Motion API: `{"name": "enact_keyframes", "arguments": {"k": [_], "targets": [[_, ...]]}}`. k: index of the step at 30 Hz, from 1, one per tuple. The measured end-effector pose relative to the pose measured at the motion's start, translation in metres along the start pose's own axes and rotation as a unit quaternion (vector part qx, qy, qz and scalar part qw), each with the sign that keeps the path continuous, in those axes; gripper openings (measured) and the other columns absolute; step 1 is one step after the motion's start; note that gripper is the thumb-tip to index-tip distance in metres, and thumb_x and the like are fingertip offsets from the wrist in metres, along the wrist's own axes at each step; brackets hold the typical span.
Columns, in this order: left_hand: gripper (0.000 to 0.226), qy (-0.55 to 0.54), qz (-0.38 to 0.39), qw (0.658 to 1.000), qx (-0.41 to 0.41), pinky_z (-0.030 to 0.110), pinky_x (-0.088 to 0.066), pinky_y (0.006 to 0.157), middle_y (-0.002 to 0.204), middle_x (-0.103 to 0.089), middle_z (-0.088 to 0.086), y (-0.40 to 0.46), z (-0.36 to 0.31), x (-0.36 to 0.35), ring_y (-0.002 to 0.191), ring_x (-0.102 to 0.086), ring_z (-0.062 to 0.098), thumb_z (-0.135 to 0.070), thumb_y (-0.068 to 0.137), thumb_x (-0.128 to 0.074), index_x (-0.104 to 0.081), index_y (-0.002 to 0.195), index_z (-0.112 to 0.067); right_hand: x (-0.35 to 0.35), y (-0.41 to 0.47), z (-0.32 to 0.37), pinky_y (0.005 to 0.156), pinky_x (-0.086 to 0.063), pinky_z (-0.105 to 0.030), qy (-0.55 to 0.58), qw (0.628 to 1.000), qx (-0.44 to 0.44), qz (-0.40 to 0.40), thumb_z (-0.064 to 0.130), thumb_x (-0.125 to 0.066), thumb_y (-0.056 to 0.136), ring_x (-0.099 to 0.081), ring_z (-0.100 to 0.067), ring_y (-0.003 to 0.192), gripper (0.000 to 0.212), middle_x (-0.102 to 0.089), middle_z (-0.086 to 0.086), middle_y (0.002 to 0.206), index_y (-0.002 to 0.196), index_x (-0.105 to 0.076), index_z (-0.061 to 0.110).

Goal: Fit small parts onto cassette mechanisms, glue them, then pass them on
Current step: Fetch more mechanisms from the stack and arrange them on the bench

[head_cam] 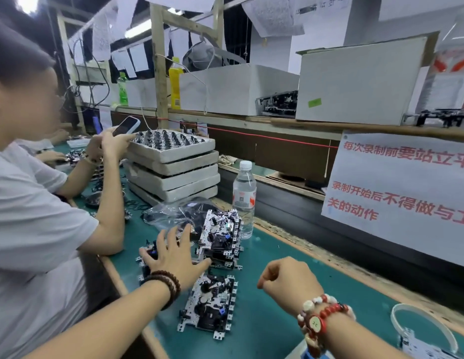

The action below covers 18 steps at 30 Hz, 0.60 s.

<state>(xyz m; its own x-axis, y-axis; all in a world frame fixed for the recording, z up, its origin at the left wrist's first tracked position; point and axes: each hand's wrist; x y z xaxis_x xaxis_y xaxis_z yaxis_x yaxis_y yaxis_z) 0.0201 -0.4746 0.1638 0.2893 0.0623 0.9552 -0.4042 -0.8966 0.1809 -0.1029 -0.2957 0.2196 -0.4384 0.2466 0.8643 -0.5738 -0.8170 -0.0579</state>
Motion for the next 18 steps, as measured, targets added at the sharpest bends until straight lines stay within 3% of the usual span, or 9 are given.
{"name": "enact_keyframes", "arguments": {"k": [3,6,9,12,18], "targets": [[0.084,0.007,0.037,0.999,0.005,0.062,-0.007,0.108,0.155,0.004,-0.003,0.005,0.016,0.003,0.143,0.007,0.024,-0.056,0.083,-0.05,0.002,0.146,-0.035,-0.004,0.0,0.01,0.082,-0.053,-0.026,-0.011,1.0,0.001,0.011,0.011,-0.051,0.085,-0.063,-0.011,0.079,0.03,-0.072,0.007,0.094,0.083,-0.074,0.029],[0.089,0.037,0.113,0.993,-0.002,0.063,-0.005,0.109,0.156,0.01,-0.003,0.021,0.028,0.007,0.143,0.009,0.023,-0.03,0.084,-0.053,0.011,0.146,-0.037,-0.009,0.0,0.016,0.074,-0.053,-0.024,-0.024,0.999,0.013,0.025,0.01,-0.051,0.086,-0.06,-0.012,0.072,0.031,-0.072,0.007,0.098,0.091,-0.075,0.029],[0.089,0.094,0.148,0.984,-0.013,0.065,-0.003,0.108,0.156,0.014,-0.002,0.031,0.038,0.003,0.144,0.009,0.024,-0.016,0.085,-0.046,0.017,0.145,-0.035,-0.013,0.0,0.016,0.072,-0.052,-0.023,-0.024,0.999,0.017,0.035,0.013,-0.051,0.088,-0.064,-0.01,0.083,0.029,-0.07,0.009,0.103,0.097,-0.073,0.029],[0.093,0.14,0.139,0.98,-0.028,0.059,-0.011,0.11,0.156,0.011,0.003,0.034,0.046,-0.006,0.144,0.005,0.028,-0.014,0.086,-0.05,0.02,0.144,-0.035,-0.016,0.002,0.014,0.076,-0.052,-0.022,-0.021,0.998,0.026,0.047,0.019,-0.052,0.09,-0.064,-0.009,0.093,0.025,-0.068,0.011,0.109,0.102,-0.071,0.029],[0.1,0.123,0.112,0.984,-0.055,0.044,-0.033,0.106,0.151,-0.019,0.008,0.04,0.053,-0.018,0.137,-0.022,0.03,-0.023,0.081,-0.056,0.022,0.143,-0.033,-0.023,0.006,0.011,0.077,-0.048,-0.021,-0.021,0.996,0.042,0.07,0.024,-0.051,0.091,-0.062,-0.011,0.096,0.025,-0.063,0.007,0.116,0.108,-0.067,0.031]]}}
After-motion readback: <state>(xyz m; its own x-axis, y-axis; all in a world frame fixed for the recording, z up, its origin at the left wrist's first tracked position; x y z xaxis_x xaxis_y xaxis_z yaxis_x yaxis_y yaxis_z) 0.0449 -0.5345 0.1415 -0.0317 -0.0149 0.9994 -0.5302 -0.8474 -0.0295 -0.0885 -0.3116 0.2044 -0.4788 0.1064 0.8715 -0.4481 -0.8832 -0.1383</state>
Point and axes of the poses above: each hand's wrist, its own y-axis towards the middle knuckle, its own x-axis out of the back of the hand, z = x × y
